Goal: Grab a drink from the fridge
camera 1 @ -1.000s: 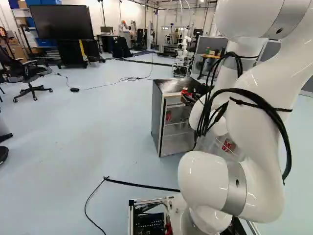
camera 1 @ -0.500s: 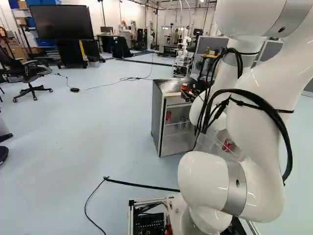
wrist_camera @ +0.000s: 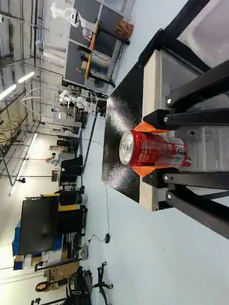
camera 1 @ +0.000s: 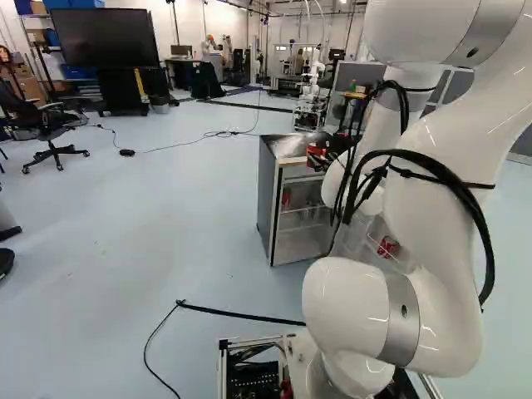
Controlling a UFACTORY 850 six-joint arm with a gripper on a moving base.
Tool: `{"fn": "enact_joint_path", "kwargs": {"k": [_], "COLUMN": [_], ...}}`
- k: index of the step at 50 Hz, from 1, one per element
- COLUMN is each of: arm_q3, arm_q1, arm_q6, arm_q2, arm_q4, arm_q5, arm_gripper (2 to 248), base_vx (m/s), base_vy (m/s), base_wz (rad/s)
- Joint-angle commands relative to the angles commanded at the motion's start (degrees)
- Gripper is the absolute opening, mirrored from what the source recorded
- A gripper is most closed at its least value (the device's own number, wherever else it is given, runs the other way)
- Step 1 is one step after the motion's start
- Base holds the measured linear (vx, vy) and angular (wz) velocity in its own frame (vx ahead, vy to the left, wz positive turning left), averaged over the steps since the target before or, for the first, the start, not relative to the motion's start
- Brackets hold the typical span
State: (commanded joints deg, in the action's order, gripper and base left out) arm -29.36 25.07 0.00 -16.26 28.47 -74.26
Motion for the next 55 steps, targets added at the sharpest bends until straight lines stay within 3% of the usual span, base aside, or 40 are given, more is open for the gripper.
{"fn": "enact_joint_path", "kwargs": {"k": [26,55], "arm_q3": [-3.39,-7.24], "arm_q1": [-0.41,-0.83], "arm_q6": [0.0,0.0], "arm_q2": [-1.55,-4.64], "arm_q4": [0.0,0.0], "arm_q5": [3.64,4.22], "arm_gripper": [89,89], "base_vx": [0.0,0.0], "base_vy": [0.0,0.0], "base_wz": [0.0,0.0]}}
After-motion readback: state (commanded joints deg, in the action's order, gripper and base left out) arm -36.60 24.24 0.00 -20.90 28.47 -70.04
